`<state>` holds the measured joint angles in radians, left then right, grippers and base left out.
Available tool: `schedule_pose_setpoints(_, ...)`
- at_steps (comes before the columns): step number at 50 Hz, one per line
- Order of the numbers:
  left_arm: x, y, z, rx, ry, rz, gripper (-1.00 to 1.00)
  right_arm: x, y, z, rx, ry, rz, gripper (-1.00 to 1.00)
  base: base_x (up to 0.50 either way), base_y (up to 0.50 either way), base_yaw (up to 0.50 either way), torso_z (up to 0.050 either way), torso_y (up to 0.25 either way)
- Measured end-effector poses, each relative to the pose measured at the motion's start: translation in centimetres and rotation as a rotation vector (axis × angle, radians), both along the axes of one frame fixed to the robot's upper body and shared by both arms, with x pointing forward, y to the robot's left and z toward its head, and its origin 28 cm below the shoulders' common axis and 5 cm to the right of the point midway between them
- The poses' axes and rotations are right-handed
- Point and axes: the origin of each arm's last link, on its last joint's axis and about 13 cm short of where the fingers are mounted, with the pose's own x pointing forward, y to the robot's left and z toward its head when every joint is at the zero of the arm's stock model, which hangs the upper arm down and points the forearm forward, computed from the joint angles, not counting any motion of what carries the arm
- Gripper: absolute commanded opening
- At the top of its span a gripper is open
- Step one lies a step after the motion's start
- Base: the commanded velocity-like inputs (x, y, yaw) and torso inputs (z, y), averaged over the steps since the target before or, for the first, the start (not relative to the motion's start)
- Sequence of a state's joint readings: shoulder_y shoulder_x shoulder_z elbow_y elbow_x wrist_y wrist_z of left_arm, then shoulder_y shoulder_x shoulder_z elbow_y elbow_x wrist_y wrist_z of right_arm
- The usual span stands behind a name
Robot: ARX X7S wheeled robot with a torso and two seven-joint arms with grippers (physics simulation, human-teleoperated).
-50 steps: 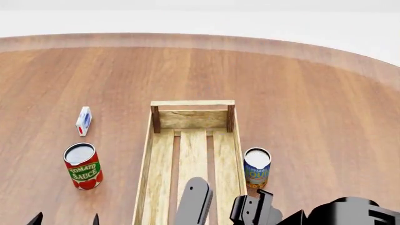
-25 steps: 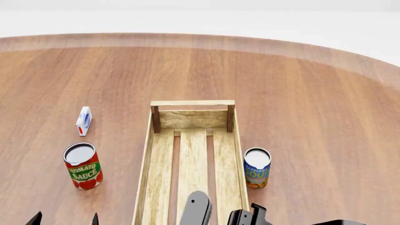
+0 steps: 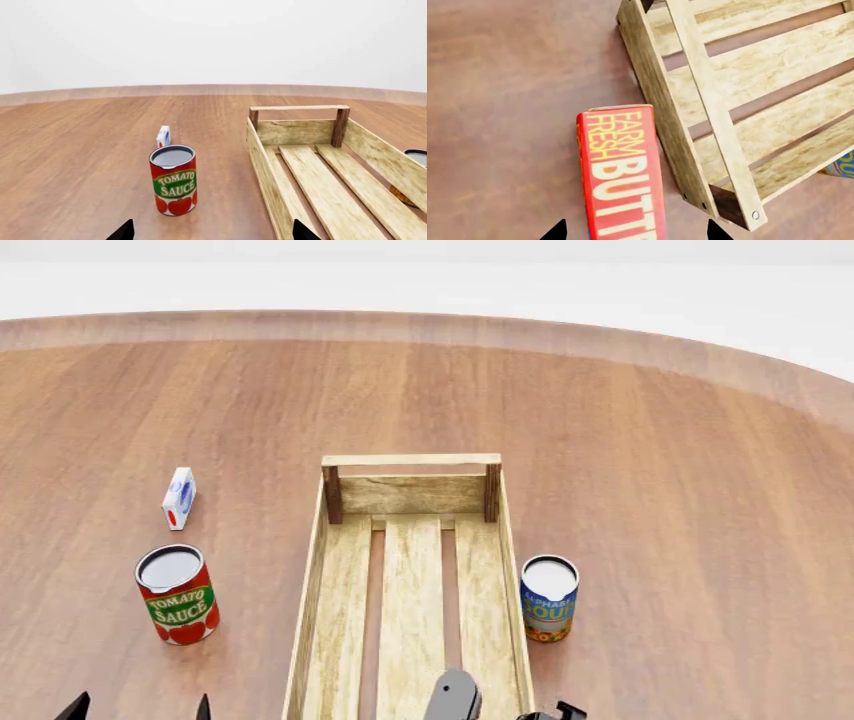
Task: Pick up the butter and put it in the tray.
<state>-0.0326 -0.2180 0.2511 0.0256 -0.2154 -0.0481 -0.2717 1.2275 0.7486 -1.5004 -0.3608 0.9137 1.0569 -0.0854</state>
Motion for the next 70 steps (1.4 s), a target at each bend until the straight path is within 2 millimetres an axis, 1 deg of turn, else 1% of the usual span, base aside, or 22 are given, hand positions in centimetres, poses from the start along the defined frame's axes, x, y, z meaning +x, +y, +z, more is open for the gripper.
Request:
schedule_pose_setpoints(30,-0.1,-0.1,-0.1,-0.001,0.005,-0.006,1.00,0.9,-1.2,-3.3,0.000,0.059,-0.046,1.00,0.00,0.00,0.00,0.000,0.000)
schedule_pose_setpoints(52,-0.2,-0.1,0.0,0.000,0.004,-0.011,1.00,1.8,-1.3,-7.0,0.022,0.125,-0.054,1.00,0.00,0.00,0.00,0.000,0.000)
schedule_pose_setpoints(59,-0.2,-0.1,0.0,-0.001,0.003,-0.011,1.00,2.0,-1.3,-7.8,0.022,0.134,-0.052,1.00,0.00,0.00,0.00,0.000,0.000)
schedule_pose_setpoints(60,-0.2,-0.1,0.0,-0.001,0.003,-0.011,1.00,2.1,-1.3,-7.9,0.022,0.135,-0.051,-1.00,0.00,0.00,0.00,0.000,0.000)
schedule_pose_setpoints(70,-0.2,-0.1,0.1,-0.001,0.003,-0.011,1.00,2.1,-1.5,-7.9,0.042,0.120,-0.074,-1.00,0.00,0.00,0.00,0.000,0.000)
